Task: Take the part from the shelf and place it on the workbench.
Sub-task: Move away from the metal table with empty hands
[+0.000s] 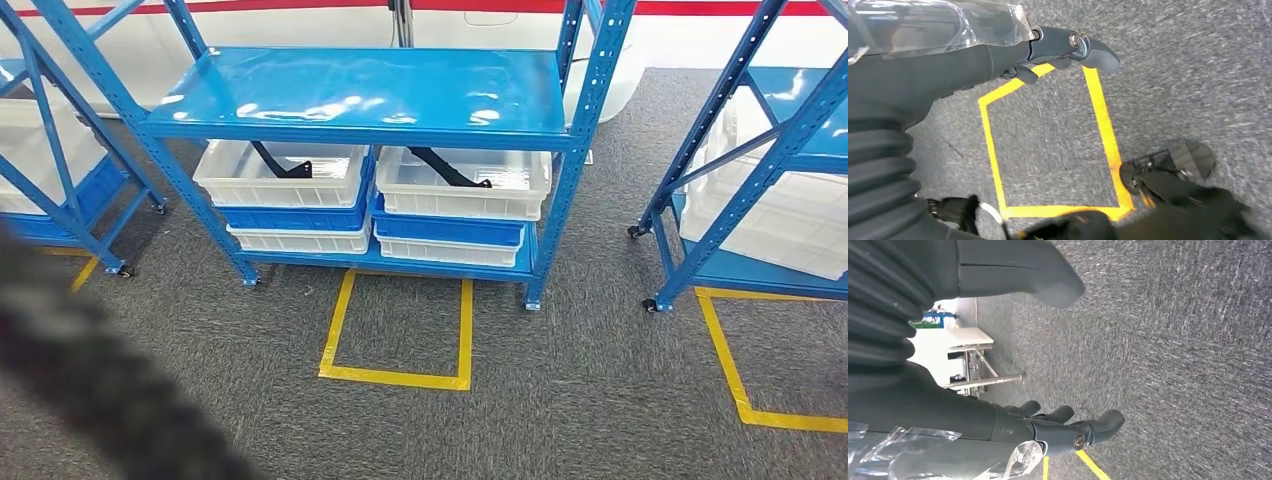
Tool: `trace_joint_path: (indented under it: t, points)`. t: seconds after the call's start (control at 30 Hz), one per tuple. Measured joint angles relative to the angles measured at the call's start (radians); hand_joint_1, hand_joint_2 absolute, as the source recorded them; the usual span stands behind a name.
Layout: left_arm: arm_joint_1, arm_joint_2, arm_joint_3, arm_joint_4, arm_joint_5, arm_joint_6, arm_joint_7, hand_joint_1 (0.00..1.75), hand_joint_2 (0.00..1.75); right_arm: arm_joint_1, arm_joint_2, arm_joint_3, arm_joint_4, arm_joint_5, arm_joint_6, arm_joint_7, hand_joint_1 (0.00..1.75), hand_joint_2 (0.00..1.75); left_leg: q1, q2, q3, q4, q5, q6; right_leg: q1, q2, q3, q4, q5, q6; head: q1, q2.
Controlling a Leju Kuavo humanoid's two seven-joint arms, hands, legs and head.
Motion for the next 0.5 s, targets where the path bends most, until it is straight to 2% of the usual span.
trace_joint_path:
  t: [0.07, 0.1, 0.13, 0.17, 0.23, 0.27, 0.3, 0.4, 0.43, 0.47, 0.5]
  points:
    - [0.005, 0.0, 0.0, 0.0, 0.0, 0.0, 0.002, 0.0, 1.75, -0.001, 0.0, 0.005, 0.0, -0.001, -0.011, 0.009, 0.0, 0.87, 0.003, -0.02, -0.062, 0.14, -0.064, -0.008, 0.001, 0.01, -0.007, 0.0, 0.004, -0.004, -0.001, 0.0]
    - [0.008, 0.0, 0.0, 0.0, 0.0, 0.0, 0.002, 0.0, 1.75, -0.001, 0.0, 0.007, 0.0, -0.002, -0.014, 0.011, 0.0, 1.31, 0.003, -0.023, -0.078, 0.177, -0.072, -0.009, 0.001, 0.015, -0.009, 0.001, 0.005, -0.004, -0.001, 0.0]
    - [0.009, 0.0, 0.0, 0.0, 0.0, 0.0, 0.002, 0.0, 1.75, -0.001, 0.0, 0.008, 0.0, -0.004, -0.015, 0.013, 0.0, 1.75, 0.003, -0.025, -0.076, 0.173, -0.06, -0.007, 0.001, 0.02, -0.009, 0.001, 0.006, -0.003, -0.001, 0.0]
    - [0.009, 0.0, 0.0, 0.0, 0.0, 0.0, 0.002, 0.0, 1.75, -0.001, 0.0, 0.009, 0.0, -0.006, -0.015, 0.013, 0.0, 1.75, 0.003, -0.026, -0.053, 0.127, -0.03, -0.004, 0.001, 0.024, -0.009, 0.001, 0.007, -0.002, -0.001, 0.0]
    - [0.007, 0.0, 0.0, 0.0, 0.0, 0.0, 0.005, 0.0, 1.75, -0.001, 0.0, 0.009, 0.0, -0.01, -0.014, 0.013, 0.0, 1.75, 0.0, -0.031, 0.02, -0.027, 0.039, 0.008, 0.002, 0.031, -0.008, 0.001, 0.009, 0.002, -0.001, 0.0]
    - [0.006, 0.0, 0.0, 0.0, 0.0, 0.0, 0.009, 0.0, 1.75, -0.001, 0.0, 0.009, 0.0, -0.013, -0.011, 0.013, 0.0, 1.75, -0.003, -0.033, 0.046, -0.086, 0.061, 0.014, 0.003, 0.034, -0.008, 0.001, 0.01, 0.006, -0.001, 0.0]
    - [0.005, 0.0, 0.0, 0.0, 0.0, 0.0, 0.012, 0.0, 1.75, -0.001, 0.0, 0.009, 0.0, -0.016, -0.008, 0.013, 0.0, 1.75, -0.006, -0.035, 0.06, -0.121, 0.071, 0.018, 0.004, 0.036, -0.009, 0.001, 0.011, 0.011, -0.001, 0.0]
    - [0.004, 0.0, 0.0, 0.0, 0.0, 0.001, 0.017, 0.0, 1.75, 0.0, -0.001, 0.009, 0.0, -0.022, 0.0, 0.013, 0.0, 1.75, -0.009, -0.033, 0.061, -0.136, 0.08, 0.031, 0.003, 0.038, -0.009, -0.001, 0.013, 0.028, -0.001, 0.0]
    - [0.003, -0.001, 0.0, 0.0, 0.0, 0.001, 0.017, 0.0, 1.75, 0.0, -0.001, 0.009, 0.0, -0.023, 0.0, 0.013, 0.0, 1.75, -0.007, -0.031, 0.061, -0.141, 0.086, 0.038, 0.003, 0.037, -0.015, 0.011, 0.002, 0.033, 0.0, 0.0]
    - [0.003, -0.001, 0.0, 0.0, 0.0, 0.001, 0.017, 0.0, 1.75, 0.0, -0.001, 0.01, 0.0, -0.024, 0.001, 0.013, 0.0, 1.75, -0.005, -0.029, 0.061, -0.146, 0.092, 0.046, 0.003, 0.036, -0.029, 0.043, -0.02, 0.037, 0.001, 0.0]
    - [0.003, -0.001, 0.0, 0.0, 0.0, 0.002, 0.017, 0.0, 1.75, 0.0, -0.002, 0.01, 0.0, -0.026, 0.002, 0.014, 0.0, 1.75, -0.004, -0.027, 0.06, -0.149, 0.096, 0.051, 0.002, 0.035, -0.053, 0.098, -0.054, 0.039, 0.002, 0.0]
